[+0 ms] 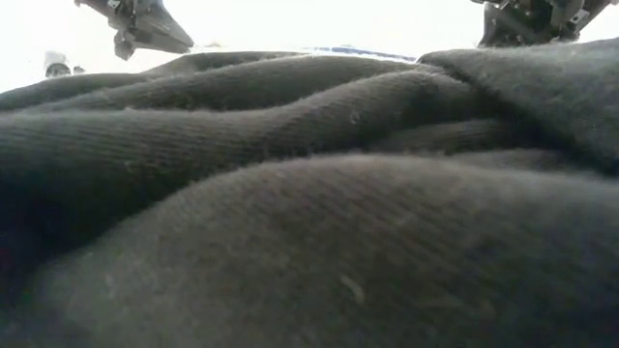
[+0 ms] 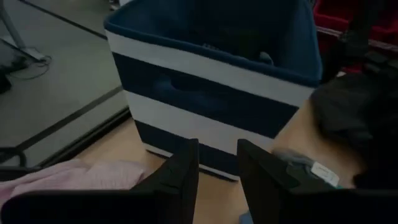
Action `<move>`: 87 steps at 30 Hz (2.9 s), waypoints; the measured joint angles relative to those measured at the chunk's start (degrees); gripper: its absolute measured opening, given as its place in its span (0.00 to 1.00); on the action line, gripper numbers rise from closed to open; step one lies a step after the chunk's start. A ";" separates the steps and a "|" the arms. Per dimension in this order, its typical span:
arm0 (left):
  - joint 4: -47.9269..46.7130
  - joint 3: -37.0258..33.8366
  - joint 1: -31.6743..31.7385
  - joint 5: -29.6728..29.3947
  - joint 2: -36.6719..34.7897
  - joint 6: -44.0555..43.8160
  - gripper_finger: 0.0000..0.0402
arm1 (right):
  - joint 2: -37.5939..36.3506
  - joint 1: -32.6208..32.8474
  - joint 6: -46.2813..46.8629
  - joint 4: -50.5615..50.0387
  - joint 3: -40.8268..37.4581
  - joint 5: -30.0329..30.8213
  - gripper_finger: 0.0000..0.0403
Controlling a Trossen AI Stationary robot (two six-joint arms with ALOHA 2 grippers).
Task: Sort clothes
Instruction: Put the pink shirt in the blue laundry bin organizer
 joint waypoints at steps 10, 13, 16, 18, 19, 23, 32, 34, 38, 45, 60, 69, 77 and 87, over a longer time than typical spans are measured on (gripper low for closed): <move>-2.85 0.39 12.66 3.74 0.90 1.69 0.29 | 0.00 0.00 -0.50 0.04 0.00 0.02 0.39; -3.31 0.39 15.18 3.94 1.94 4.49 0.29 | 0.02 0.02 -0.50 0.02 0.00 0.13 0.39; -3.39 0.37 16.89 7.38 4.14 4.82 0.30 | 0.02 0.02 -0.51 -0.02 0.00 0.26 0.39; -3.44 0.35 17.96 10.16 5.77 4.36 0.32 | 0.02 0.02 -0.52 -0.02 0.00 0.28 0.39; -3.43 0.35 18.43 11.61 6.67 4.03 0.33 | 0.02 0.02 -0.52 -0.04 0.00 0.27 0.39; -3.80 0.28 19.60 13.80 10.44 3.94 0.41 | 0.02 0.02 -0.51 -0.04 0.00 0.28 0.39; -3.58 0.29 19.93 8.50 14.80 6.87 0.51 | 0.04 0.04 -0.52 -0.29 0.00 0.28 0.39; -4.21 0.28 20.63 8.49 15.29 6.96 0.51 | 0.04 0.04 -0.70 -0.31 0.00 0.28 0.39; -7.78 0.28 23.57 9.61 16.75 6.42 0.49 | 0.04 0.04 -1.37 -0.31 0.00 0.31 0.39; -9.47 0.28 30.00 18.13 20.77 8.92 0.48 | 0.04 0.04 -1.48 -0.31 0.00 0.31 0.39; -8.23 0.30 38.07 22.63 33.93 13.75 0.48 | 0.07 0.04 -1.45 -0.28 0.00 -0.20 0.39; -6.34 0.30 38.13 25.36 39.81 15.31 0.37 | 0.07 0.04 -1.42 0.33 -0.61 -2.13 0.39; -9.96 0.30 37.70 28.58 36.82 13.67 0.02 | 0.09 -0.62 -0.88 4.32 -5.26 -3.20 0.39; -14.45 0.53 34.68 29.39 25.83 9.49 0.00 | 0.08 -1.99 -1.55 9.59 -8.65 -6.40 0.39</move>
